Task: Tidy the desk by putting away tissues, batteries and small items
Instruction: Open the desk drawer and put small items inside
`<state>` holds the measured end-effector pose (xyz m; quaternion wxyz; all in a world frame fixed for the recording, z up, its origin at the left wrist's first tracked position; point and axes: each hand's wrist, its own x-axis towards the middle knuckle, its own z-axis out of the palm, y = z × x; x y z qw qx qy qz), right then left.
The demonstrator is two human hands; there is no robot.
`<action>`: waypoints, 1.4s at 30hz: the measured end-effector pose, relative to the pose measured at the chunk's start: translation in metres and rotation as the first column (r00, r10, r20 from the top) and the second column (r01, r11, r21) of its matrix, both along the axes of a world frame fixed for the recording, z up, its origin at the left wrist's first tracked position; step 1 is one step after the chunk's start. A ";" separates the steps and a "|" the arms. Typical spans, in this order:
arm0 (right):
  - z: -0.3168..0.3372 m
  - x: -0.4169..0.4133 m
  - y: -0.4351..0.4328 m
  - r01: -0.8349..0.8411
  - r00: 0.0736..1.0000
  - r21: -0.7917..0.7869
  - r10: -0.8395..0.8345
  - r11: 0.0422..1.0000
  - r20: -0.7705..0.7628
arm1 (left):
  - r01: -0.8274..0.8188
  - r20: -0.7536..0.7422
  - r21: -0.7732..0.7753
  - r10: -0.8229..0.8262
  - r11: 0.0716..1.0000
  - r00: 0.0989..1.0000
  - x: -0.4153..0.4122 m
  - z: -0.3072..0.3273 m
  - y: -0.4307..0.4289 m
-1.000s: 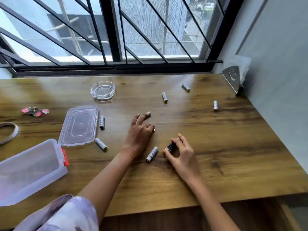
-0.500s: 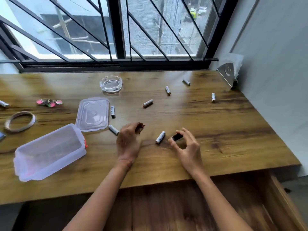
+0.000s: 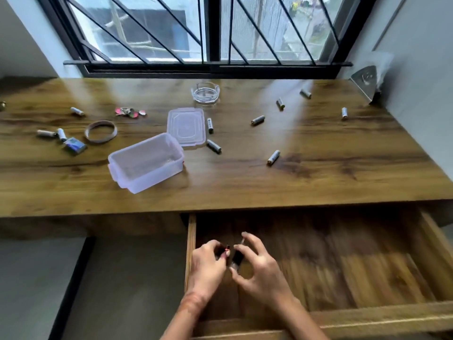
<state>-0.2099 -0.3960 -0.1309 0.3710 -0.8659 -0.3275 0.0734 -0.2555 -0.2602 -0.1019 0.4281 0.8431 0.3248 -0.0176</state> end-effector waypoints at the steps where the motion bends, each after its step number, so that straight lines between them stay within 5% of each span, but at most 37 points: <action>1: -0.002 -0.003 -0.001 -0.017 1.000 -0.052 0.016 0.999 -0.022 | 0.011 -0.047 0.003 -0.011 1.000 0.999 -0.001 -0.002 -0.003; 9: -0.010 0.003 -0.015 -0.177 0.983 -0.341 0.145 0.923 -0.117 | -0.030 -0.258 -0.090 0.005 0.995 0.966 -0.016 -0.036 -0.018; 17: -0.010 0.001 -0.017 -0.192 0.969 -0.394 0.110 0.899 -0.221 | -0.067 -0.224 -0.153 0.031 0.986 0.974 -0.018 -0.048 -0.019; 22: -0.005 0.000 -0.011 -0.190 0.971 -0.428 0.103 0.884 -0.218 | 0.001 -0.200 -0.027 -0.007 1.000 0.980 -0.020 -0.044 -0.020; 29: 0.001 -0.011 -0.024 -0.083 0.996 -0.344 0.083 0.935 -0.016 | 0.266 0.108 0.366 -0.324 0.892 0.940 -0.046 -0.014 -0.024; 37: 0.017 -0.045 -0.051 0.062 0.973 -0.351 0.022 0.934 0.230 | 0.333 0.070 0.645 -0.487 0.688 0.870 -0.077 -0.022 -0.028; 42: 0.019 -0.058 -0.065 0.060 0.960 -0.399 0.057 0.915 0.275 | 0.331 0.029 0.625 -0.444 0.707 0.895 -0.084 -0.025 -0.031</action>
